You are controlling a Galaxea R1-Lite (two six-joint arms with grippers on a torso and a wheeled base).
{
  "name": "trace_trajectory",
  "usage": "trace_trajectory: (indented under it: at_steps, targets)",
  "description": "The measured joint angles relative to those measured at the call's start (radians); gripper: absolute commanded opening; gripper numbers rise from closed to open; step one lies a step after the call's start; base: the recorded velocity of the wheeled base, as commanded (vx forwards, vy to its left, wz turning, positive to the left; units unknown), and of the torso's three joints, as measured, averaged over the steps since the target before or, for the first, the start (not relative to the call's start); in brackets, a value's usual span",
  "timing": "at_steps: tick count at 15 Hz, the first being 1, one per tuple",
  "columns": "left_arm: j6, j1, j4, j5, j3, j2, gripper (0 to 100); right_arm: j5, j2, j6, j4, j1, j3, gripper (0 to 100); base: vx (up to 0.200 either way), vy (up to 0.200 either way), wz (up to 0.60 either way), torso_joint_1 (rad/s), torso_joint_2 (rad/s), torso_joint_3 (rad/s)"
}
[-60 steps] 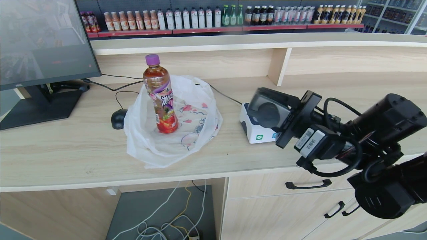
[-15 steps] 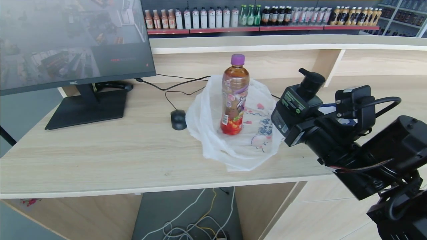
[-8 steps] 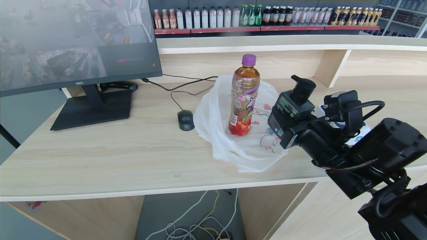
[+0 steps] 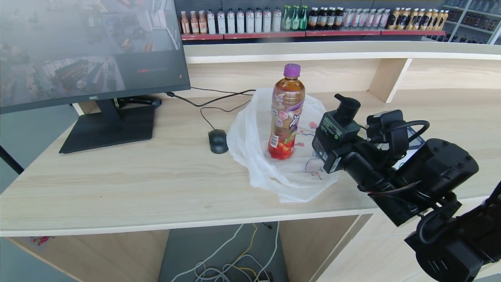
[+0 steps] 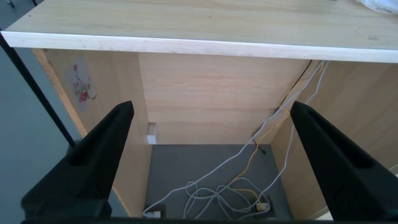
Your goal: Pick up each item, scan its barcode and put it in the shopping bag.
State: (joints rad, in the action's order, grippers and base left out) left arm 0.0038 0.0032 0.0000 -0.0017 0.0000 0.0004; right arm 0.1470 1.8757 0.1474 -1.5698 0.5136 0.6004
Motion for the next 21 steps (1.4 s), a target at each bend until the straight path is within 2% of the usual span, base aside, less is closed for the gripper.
trace_trajectory:
  at_steps: [12,21]
  targets:
    - [0.0,0.0,0.0,0.0,0.0,0.0,100,0.0,0.167,0.004,0.0,-0.023,0.126,0,0.0,0.0,0.0,0.0,0.0,0.0]
    - [0.0,0.0,0.0,0.0,0.0,0.0,100,0.001,0.206,0.004,-0.003,-0.021,0.141,0,0.0,0.0,0.0,0.0,0.0,0.0]
